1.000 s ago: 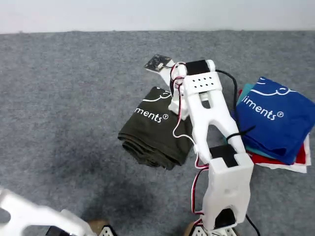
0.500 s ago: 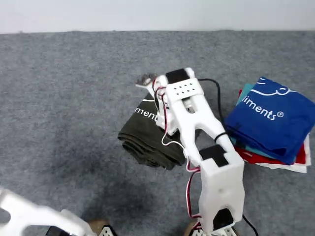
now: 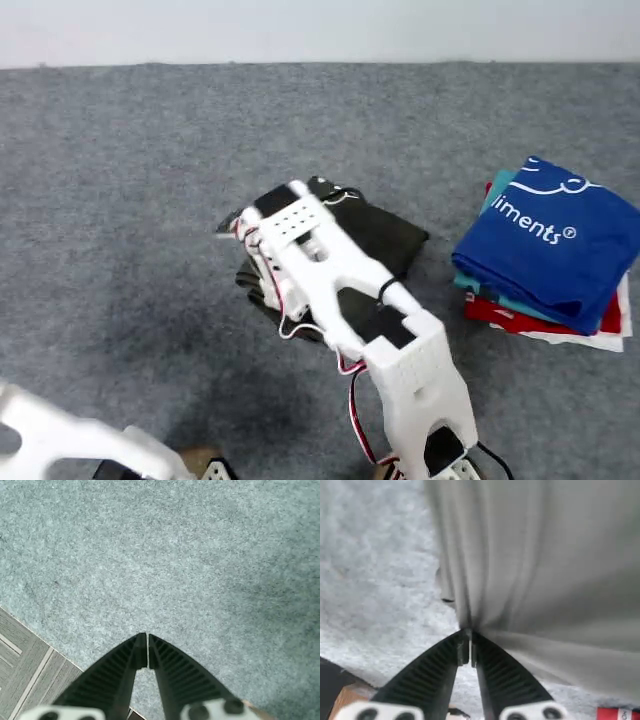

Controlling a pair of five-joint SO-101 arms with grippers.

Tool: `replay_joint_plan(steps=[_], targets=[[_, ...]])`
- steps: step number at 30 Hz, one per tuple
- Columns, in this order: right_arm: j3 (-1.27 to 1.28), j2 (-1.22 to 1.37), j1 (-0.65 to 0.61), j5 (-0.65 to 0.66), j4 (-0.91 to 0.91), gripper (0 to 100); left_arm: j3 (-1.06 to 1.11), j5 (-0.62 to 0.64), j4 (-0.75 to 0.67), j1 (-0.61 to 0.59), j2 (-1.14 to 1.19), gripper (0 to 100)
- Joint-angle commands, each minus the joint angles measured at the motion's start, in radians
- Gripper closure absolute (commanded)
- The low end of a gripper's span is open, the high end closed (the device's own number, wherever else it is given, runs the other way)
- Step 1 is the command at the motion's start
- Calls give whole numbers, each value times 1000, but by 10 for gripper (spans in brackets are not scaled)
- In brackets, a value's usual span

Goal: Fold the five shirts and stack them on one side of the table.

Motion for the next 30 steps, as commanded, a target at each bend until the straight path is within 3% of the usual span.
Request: replay_joint_plan(steps=[1, 9, 16, 23, 30], targets=[[-5, -42, -2, -9, 47, 988, -2, -6, 11, -3, -29, 984], [-6, -236, 116, 57, -76, 988, -2, -6, 11, -3, -29, 984], [-6, -87, 237, 75, -179, 988, -2, -8, 11, -2, -29, 984], [-9, 104, 124, 68, -67, 988, -2, -8, 11, -2, -29, 984], [-9, -19, 62, 69, -21, 988, -2, -8, 11, -2, -29, 984]])
